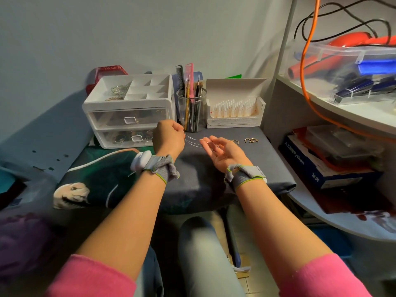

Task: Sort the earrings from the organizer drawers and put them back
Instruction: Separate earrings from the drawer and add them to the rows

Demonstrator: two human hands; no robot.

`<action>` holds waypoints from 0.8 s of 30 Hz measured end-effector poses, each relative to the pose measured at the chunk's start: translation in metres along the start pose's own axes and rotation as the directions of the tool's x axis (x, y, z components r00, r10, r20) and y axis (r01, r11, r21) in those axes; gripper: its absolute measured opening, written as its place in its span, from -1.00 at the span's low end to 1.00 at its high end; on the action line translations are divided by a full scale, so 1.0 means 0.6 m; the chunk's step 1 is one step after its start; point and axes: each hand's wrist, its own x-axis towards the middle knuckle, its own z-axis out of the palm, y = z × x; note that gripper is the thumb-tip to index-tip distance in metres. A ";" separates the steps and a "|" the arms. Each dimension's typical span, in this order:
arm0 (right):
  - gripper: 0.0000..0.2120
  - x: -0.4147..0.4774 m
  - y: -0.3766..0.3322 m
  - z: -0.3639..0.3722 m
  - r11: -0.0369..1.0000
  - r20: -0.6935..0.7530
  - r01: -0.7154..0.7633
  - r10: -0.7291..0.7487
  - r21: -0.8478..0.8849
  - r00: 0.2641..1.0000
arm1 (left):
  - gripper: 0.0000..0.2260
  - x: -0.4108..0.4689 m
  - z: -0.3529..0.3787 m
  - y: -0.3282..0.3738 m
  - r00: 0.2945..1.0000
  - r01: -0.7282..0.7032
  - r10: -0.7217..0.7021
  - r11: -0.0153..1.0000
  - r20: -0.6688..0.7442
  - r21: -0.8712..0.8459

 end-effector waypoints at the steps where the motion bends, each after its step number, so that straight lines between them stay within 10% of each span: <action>1: -0.76 0.000 0.001 -0.001 0.999 -0.013 0.017 -0.017 -0.033 1.000 | -0.80 0.000 0.000 -0.005 1.000 0.011 -0.011 1.000 0.009 -0.005; 16: -0.64 0.017 0.042 0.028 0.787 -0.088 -0.002 -0.067 -0.617 0.994 | -0.75 0.008 -0.031 -0.078 0.991 0.134 -0.134 0.987 -0.009 0.089; 24: -0.92 0.044 0.049 0.037 0.740 -0.154 -0.022 -0.111 -0.672 0.982 | -0.89 0.011 -0.037 -0.094 0.986 0.161 -0.165 0.973 0.008 0.165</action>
